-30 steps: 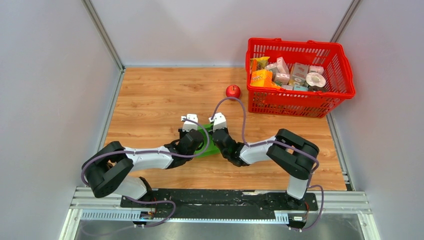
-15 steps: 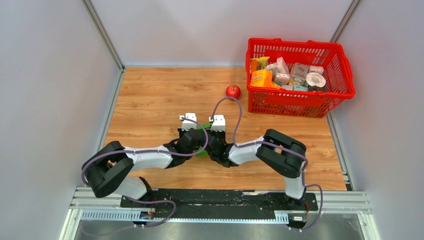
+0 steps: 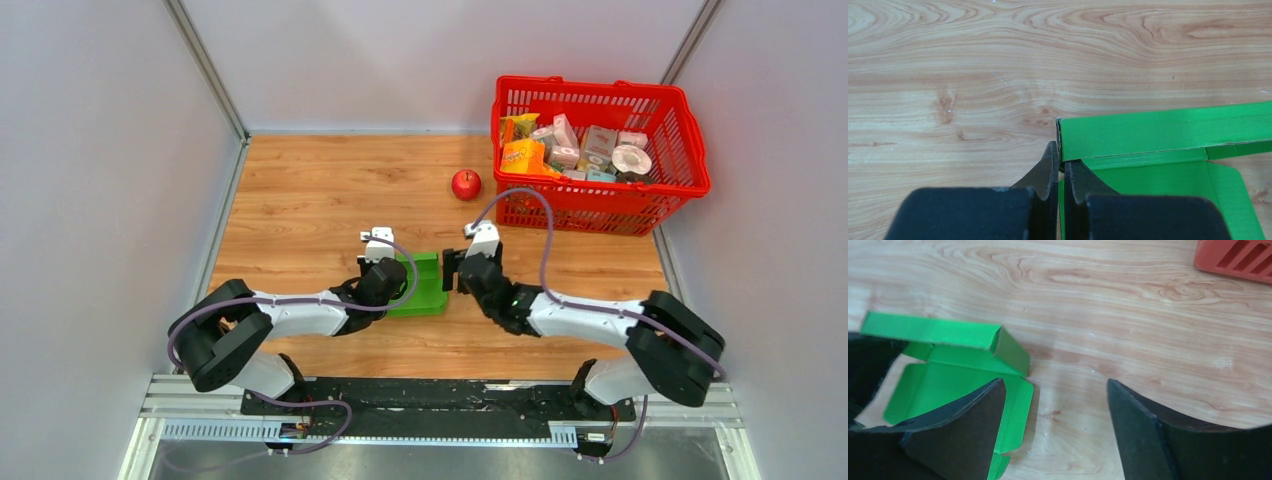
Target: Fold the paper box
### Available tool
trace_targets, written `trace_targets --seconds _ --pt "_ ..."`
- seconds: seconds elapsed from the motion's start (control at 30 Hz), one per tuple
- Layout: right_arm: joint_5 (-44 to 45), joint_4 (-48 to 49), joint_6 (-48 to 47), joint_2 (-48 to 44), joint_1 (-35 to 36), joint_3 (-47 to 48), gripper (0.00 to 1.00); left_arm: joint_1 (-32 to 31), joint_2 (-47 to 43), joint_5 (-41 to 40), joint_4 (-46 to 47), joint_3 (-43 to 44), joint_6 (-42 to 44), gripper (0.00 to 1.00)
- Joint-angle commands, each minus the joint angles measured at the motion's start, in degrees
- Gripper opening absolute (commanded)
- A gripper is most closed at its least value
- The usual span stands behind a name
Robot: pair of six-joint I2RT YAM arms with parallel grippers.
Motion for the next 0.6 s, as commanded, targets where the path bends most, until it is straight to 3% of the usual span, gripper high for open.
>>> trace_targets --seconds 0.0,0.07,0.27,0.47,0.57 --pt "-27.1 -16.35 7.29 -5.7 -10.01 2.74 0.8 0.69 -0.25 1.74 -2.92 0.76 -1.21 0.0" --pt "-35.36 -17.09 12.04 -6.15 -12.05 2.66 0.8 0.86 -0.78 2.27 -3.7 0.85 -1.38 0.0" --pt "-44.26 -8.23 24.43 -2.65 -11.35 -0.94 0.78 1.39 -1.4 6.57 -5.46 1.72 -0.68 0.01" --pt "-44.99 0.65 27.43 3.08 -9.77 -3.13 0.76 1.57 -1.31 9.21 -5.11 1.29 -0.33 0.16" --pt "-42.97 2.86 28.84 4.13 -9.77 -3.84 0.73 1.65 -2.89 9.3 -4.5 0.33 -0.07 0.31"
